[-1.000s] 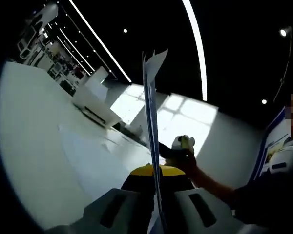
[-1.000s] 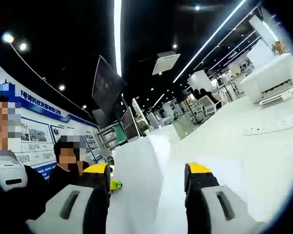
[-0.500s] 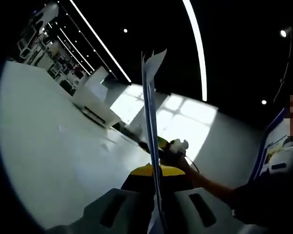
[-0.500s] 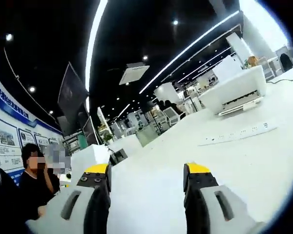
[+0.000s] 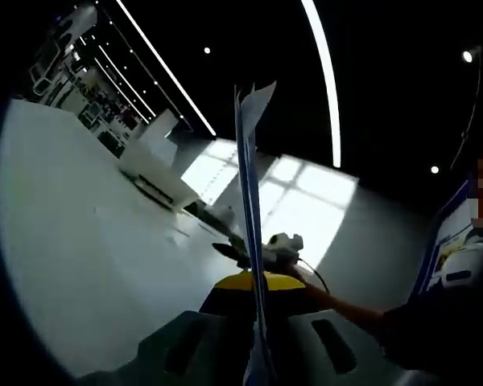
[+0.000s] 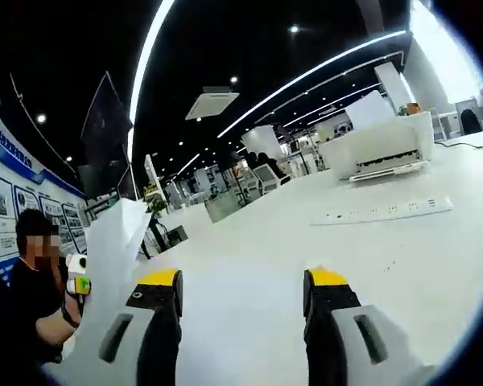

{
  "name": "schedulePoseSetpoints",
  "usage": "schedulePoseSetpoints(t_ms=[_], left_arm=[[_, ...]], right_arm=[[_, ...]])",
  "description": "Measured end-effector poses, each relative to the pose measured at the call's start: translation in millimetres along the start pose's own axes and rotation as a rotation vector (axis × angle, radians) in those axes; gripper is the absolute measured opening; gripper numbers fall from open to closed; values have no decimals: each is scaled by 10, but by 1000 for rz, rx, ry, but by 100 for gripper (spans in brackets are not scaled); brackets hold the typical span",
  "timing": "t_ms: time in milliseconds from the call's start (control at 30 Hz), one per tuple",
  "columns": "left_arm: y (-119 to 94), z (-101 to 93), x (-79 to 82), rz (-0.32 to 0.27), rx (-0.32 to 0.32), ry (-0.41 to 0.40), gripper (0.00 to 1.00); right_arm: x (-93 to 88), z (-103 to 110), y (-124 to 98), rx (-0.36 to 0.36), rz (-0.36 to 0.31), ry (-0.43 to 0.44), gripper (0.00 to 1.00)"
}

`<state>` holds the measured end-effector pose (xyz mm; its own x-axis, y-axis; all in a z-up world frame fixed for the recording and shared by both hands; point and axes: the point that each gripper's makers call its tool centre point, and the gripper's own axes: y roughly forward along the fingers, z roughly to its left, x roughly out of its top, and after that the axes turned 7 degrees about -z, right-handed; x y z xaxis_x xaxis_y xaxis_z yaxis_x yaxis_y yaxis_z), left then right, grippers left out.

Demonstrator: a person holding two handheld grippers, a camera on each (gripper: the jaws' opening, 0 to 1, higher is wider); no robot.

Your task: Organize the stack of printing papers by aligning and flattening the scattered papers on the table

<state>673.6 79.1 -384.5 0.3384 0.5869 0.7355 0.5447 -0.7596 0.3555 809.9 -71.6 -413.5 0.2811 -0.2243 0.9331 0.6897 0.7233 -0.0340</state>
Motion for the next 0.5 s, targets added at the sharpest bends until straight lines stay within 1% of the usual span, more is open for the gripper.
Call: schedulePoseSetpoints(t_ms=[100,133,167,233,300,333,367,433,467,500], left_arm=[[-9,6,17,-7,-2,-8,6],[-10,7,21,-9,-3,-11,6],[-9,5,19,-9,-3,-11,6],[-6,1,17,-9,-3,-11,6],[-4,-2,14,-9,-3,-11,6],[-3,-3,13,-9,-2,-10,6],[-4,1,14,-9,-2,-10,6],[-4,-1,12,-8,-2,-8,6],[-3,-4,10,-8,-2,-7,6],[-3,-5,10,-8,-2,-6,6]], right_arm=[[-89,7,89,-10,32,-47,58],[-140,-16,154,-10,58,-80,58],[-174,-19,200,-14,70,-100,59],[-265,12,272,-13,102,-142,60],[-320,-29,361,-23,123,-180,63],[-341,-26,374,-30,128,-195,65],[-351,-48,413,-47,129,-218,70],[-349,-110,482,-73,125,-237,81],[-354,-134,498,-80,126,-241,84],[-351,-178,518,-91,125,-248,84]])
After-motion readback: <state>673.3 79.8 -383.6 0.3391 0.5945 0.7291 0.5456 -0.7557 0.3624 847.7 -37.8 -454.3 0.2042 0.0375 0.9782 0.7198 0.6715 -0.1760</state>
